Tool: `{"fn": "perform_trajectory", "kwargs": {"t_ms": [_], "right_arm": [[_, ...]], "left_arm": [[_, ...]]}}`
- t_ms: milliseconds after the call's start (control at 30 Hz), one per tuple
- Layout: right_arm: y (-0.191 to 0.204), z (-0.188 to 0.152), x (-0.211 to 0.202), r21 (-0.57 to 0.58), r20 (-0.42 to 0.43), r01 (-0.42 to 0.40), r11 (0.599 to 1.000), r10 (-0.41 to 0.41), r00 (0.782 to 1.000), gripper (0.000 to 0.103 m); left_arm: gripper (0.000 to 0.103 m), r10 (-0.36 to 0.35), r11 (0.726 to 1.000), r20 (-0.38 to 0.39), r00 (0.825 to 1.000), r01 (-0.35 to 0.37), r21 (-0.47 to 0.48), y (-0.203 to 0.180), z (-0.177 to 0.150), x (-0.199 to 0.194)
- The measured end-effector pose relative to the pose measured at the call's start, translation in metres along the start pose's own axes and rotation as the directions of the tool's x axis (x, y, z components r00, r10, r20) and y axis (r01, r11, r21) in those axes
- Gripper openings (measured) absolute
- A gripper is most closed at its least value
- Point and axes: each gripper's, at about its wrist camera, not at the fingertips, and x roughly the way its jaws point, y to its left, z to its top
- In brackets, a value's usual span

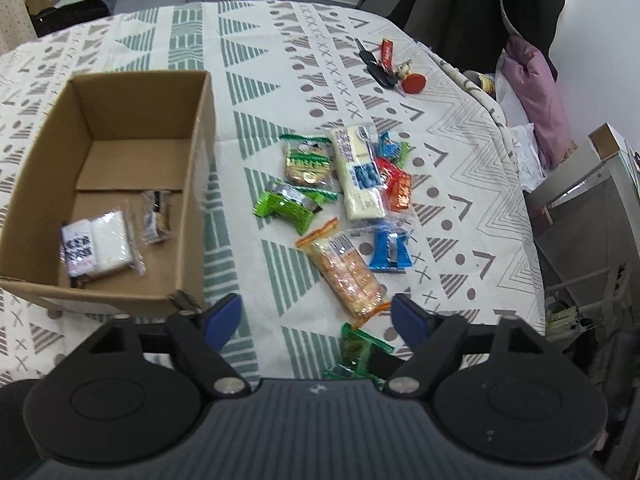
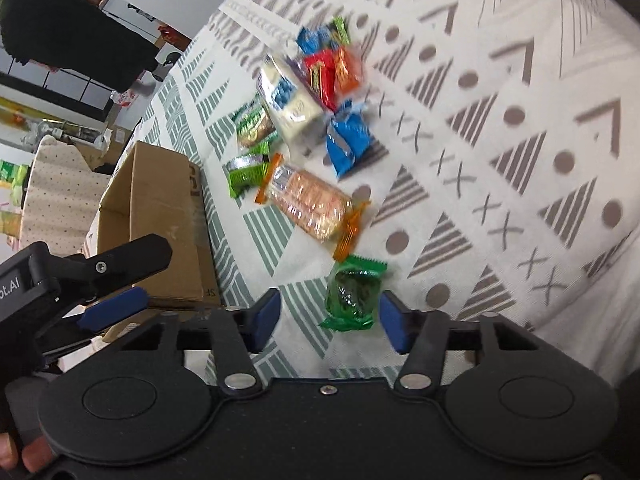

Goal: Organize snacks
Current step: 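Move left tool back to snacks while right tool approaches green candy packet, then grasp green candy packet with right tool while left tool grasps orange-capped bread stick packet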

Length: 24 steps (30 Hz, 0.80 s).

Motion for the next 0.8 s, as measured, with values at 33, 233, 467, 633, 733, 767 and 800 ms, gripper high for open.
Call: {"fn": "perform_trajectory", "kwargs": {"t_ms": [33,233,467,633,733,767,800], "right_arm": [[-0.001,0.0,0.004,0.01,-0.005,0.001,1.0,-0.001,1.0,0.048],[-0.005,0.0,0.026,0.036,-0.035,0.015,0.999,-0.014,0.999,0.045],[-0.013,0.001,0.033,0.035,-0.031,0.03,0.999,-0.029,0.999,0.024],[-0.02,0.009,0.02,0.033,-0.007,0.05,0.998,-0.05,0.999,0.022],[-0.024,0.014,0.013,0.03,-0.001,0.064,0.998,-0.064,0.998,0.022],[-0.024,0.017,0.013,0.027,0.002,0.069,0.997,-0.069,0.998,0.022],[-0.025,0.018,0.01,0.025,0.007,0.073,0.997,-0.073,0.997,0.022]], "left_arm": [[0.071,-0.004,1.0,-0.007,1.0,0.004,-0.004,-0.001,0.0,0.002],[0.067,-0.006,1.0,-0.017,1.0,0.006,-0.013,-0.002,-0.001,0.013],[0.067,-0.015,1.0,-0.046,0.999,0.015,-0.004,-0.011,0.001,0.032],[0.066,-0.018,1.0,-0.066,0.998,0.018,-0.003,-0.019,0.003,0.047],[0.064,-0.02,1.0,-0.074,0.997,0.019,-0.011,-0.024,0.006,0.056],[0.063,-0.02,1.0,-0.077,0.997,0.019,-0.013,-0.025,0.007,0.06],[0.061,-0.019,1.0,-0.079,0.997,0.018,-0.014,-0.027,0.008,0.063]]}}
